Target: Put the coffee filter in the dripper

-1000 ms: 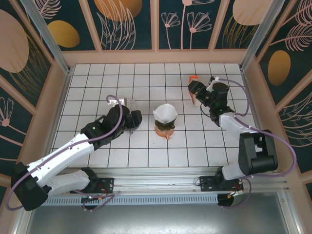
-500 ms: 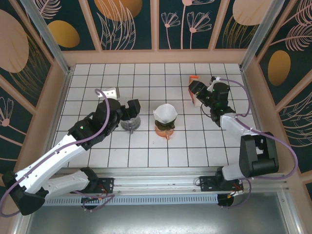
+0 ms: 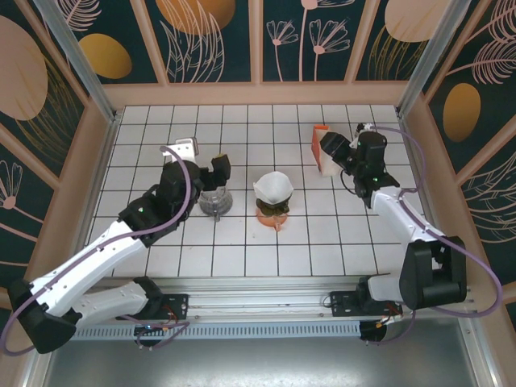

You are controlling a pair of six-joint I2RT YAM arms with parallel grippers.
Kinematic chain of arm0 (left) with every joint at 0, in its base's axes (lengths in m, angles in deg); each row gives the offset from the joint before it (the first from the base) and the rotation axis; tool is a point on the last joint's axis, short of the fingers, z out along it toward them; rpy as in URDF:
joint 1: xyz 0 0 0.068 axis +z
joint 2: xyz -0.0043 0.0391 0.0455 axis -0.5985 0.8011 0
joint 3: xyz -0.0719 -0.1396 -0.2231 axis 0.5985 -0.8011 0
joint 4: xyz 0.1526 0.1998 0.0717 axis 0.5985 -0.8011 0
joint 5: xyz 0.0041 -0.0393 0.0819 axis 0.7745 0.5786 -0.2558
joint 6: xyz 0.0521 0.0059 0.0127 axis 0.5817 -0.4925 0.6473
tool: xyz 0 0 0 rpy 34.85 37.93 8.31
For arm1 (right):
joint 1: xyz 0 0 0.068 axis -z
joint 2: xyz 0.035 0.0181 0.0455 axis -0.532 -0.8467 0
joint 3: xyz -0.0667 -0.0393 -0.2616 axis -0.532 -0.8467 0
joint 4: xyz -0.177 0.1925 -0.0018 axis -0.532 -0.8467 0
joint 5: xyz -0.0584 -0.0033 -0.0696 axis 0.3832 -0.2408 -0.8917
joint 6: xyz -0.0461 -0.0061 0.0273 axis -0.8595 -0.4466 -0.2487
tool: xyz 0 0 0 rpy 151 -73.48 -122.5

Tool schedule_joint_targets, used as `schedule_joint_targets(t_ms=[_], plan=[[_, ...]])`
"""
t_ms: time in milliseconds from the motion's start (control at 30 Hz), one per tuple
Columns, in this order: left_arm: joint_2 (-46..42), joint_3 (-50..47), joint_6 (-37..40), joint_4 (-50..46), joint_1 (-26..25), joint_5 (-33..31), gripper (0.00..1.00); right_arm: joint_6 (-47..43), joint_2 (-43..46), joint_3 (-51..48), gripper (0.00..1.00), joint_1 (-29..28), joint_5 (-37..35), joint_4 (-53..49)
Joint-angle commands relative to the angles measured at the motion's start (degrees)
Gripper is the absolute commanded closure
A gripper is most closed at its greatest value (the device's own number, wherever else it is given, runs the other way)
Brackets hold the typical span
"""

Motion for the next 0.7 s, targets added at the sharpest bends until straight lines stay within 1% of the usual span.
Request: schedule_joint_targets(t_ms=[0,67,100,200,367,433,533,667], plan=[[-0.04,-3.42,2.38,4.56,-0.22,-1.74,0.03,-6.37,-2.06,5.17,0.42,0.68,-5.16,-8.53],[-0.54,-5.41,2.28,5.82,-0.24,-1.32,0.03,-7.34,-4.45,7.60,0.44,0.95,-5.83,-10.35],[-0.76,-6.15,2.10,6.41,-0.22,-1.01,0.03,-7.59,-5.75,8.78,0.47,0.95,-6.01,-10.62],[-0.62,-7.64,1.57,6.94,-0.23,-0.05,0.03,-6.56,-9.73,12.36,0.53,0.55,-5.41,-10.08],[-0.39,-9.24,1.19,7.55,-0.23,0.90,0.04,-1.71,-16.30,17.16,0.54,-1.87,-7.69,-7.69],[-0.89,-9.82,1.23,7.72,-0.22,0.73,0.04,-0.15,-19.33,19.48,0.56,-2.99,-9.29,-8.41],[-1.88,-10.42,1.39,8.00,-0.25,0.44,0.04,3.00,-21.64,20.12,0.60,-3.26,-10.90,-8.03],[-2.93,-11.02,1.77,7.82,-0.24,-0.07,0.03,5.79,-22.15,18.67,0.62,-3.44,-13.09,-6.52]])
